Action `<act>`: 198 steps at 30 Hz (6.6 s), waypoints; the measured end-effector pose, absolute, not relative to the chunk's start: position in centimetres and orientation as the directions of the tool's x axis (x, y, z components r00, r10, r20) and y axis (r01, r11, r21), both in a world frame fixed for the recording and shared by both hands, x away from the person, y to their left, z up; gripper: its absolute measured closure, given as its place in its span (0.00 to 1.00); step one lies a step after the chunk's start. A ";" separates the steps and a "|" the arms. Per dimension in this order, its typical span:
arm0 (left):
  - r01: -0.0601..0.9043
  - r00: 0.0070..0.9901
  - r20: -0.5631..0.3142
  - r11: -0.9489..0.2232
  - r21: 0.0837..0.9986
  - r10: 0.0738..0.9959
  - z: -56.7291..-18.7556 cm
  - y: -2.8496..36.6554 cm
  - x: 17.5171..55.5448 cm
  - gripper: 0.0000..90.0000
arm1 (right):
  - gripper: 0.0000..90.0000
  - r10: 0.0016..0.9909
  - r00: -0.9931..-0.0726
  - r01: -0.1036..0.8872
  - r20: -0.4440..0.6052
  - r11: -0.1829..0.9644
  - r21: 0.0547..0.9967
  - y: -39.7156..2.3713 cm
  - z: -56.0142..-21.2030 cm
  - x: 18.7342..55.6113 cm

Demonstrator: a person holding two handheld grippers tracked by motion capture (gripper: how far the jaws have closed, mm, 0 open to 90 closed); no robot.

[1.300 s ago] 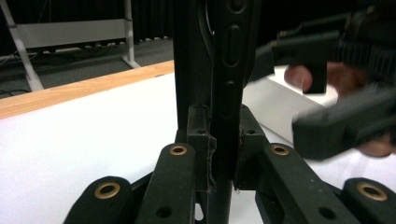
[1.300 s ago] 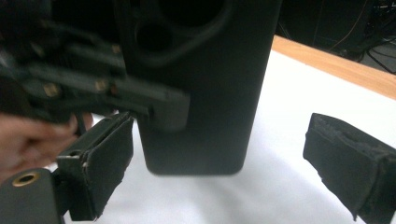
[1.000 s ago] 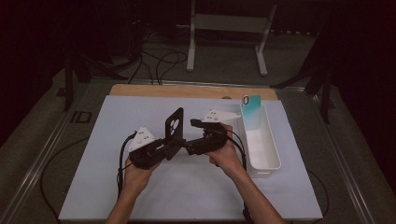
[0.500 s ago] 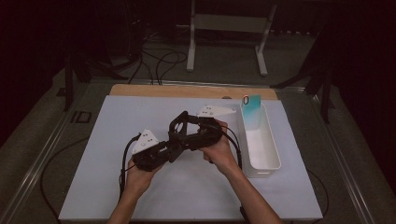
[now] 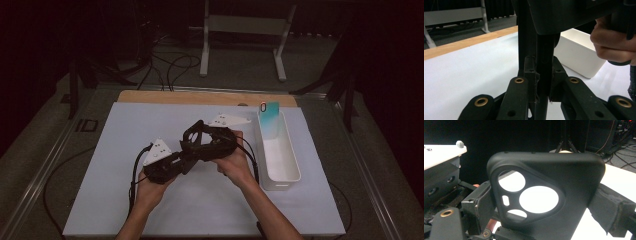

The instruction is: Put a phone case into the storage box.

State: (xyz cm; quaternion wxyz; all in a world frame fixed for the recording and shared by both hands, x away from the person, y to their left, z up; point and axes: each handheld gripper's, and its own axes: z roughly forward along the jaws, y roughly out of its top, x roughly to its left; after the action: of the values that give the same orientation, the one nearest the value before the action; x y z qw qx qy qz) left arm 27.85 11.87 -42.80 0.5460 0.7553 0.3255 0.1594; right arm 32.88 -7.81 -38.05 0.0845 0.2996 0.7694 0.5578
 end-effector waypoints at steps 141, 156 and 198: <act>0.360 0.463 -0.021 -0.167 0.918 0.886 -47.2 22.5 25.3 0.00 | 0.16 0.896 -0.438 0.370 0.075 0.103 0.923 -23.9 -34.0 37.9; 0.360 0.460 -0.022 -0.164 0.919 0.887 -47.1 22.5 25.3 0.00 | 0.16 0.928 -0.368 0.379 0.051 0.100 0.920 -25.9 -34.2 38.6; 0.360 0.462 -0.023 -0.164 0.919 0.887 -47.1 22.5 25.3 0.00 | 0.16 0.974 -0.228 0.450 0.002 0.104 0.887 -26.5 -37.0 41.9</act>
State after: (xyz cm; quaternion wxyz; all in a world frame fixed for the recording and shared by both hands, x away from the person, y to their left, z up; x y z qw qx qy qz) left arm 25.27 22.47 -47.14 0.4752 0.7106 0.4387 0.2771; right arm 41.90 -26.51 -36.96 0.3214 0.5315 0.6698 0.4069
